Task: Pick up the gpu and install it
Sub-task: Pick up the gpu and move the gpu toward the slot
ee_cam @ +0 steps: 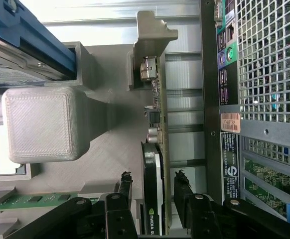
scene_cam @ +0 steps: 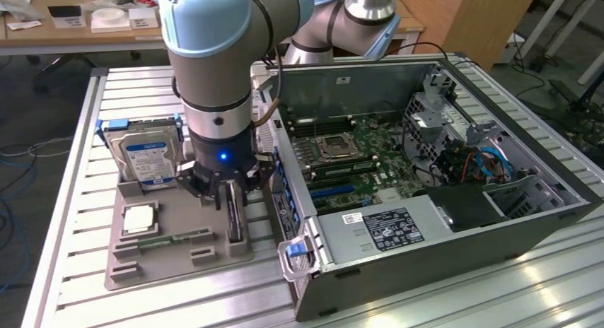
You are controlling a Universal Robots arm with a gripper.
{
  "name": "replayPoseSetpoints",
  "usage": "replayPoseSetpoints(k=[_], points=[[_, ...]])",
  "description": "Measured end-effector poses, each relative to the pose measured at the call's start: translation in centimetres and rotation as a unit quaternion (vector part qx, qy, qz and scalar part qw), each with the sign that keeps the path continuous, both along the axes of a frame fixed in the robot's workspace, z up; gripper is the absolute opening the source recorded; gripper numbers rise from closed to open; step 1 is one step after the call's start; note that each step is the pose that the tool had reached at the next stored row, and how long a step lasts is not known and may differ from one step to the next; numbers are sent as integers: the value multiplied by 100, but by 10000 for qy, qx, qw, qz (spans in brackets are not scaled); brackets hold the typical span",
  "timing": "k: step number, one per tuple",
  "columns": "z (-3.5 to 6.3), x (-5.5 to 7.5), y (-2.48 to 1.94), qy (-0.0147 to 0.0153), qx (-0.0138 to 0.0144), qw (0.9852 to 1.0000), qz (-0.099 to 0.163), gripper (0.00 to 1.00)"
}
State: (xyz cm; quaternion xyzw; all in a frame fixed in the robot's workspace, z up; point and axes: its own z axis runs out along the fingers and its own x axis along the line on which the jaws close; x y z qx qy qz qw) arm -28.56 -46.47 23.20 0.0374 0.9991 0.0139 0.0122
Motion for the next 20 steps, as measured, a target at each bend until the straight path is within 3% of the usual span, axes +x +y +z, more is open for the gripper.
replayPoseSetpoints(k=[5,6,20], points=[[0,0,0,0,0,10000,0,46],[0,0,0,0,0,10000,0,39],[0,6,0,0,0,10000,0,39]])
